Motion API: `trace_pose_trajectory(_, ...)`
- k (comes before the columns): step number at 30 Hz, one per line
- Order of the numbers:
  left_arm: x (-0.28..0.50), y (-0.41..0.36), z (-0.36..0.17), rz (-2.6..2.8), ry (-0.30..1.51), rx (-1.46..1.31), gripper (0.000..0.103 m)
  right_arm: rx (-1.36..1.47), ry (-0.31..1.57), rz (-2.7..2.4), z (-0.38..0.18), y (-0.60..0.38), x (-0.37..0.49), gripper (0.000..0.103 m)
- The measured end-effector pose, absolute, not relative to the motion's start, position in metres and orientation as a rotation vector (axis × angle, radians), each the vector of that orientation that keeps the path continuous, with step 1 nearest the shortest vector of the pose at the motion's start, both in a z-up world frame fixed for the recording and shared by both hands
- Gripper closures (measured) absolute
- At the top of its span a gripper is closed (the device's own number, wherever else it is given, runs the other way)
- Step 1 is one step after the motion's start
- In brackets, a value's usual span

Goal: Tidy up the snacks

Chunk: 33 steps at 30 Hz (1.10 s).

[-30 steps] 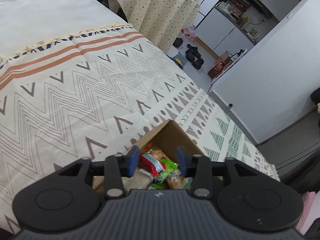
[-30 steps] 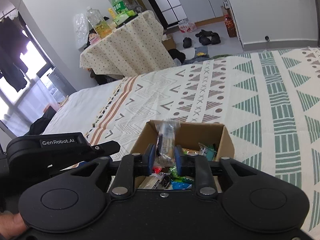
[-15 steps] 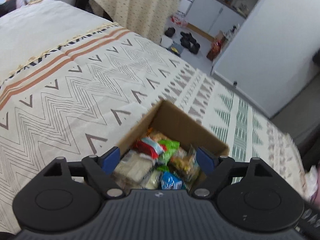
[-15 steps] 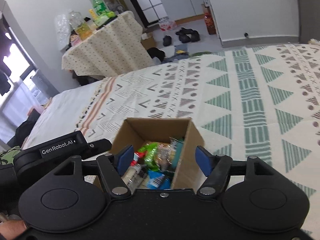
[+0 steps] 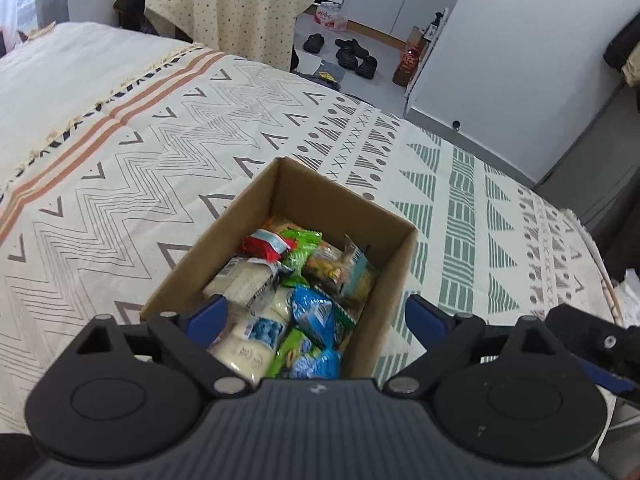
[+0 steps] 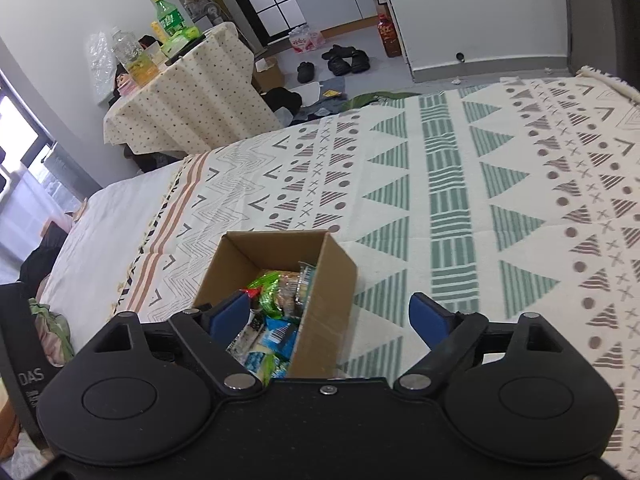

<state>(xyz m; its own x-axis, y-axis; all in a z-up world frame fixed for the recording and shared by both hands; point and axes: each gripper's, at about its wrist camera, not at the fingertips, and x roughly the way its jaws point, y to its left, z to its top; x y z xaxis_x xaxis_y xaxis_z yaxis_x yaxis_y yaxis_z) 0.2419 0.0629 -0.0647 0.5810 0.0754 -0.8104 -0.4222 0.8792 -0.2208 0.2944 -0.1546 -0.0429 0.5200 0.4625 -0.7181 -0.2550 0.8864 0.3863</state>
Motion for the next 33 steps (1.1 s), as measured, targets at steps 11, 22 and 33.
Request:
trace_pose_trajectory(11,0.219,0.028,-0.022,0.241,0.898,-0.332,0.001,0.283,0.902,0.368,-0.023,-0.211,0.268,0.007)
trace_pose_trajectory(22,0.19,0.003,0.013,0.197,0.843,-0.277,0.0,0.255,0.836,0.319,0.001,-0.243,0.233,0.002)
trace_pose_trajectory(33,0.153,-0.009,0.035,0.121,0.821,-0.235,0.0,0.264,0.776,0.308,0.012,-0.263,0.198,0.0)
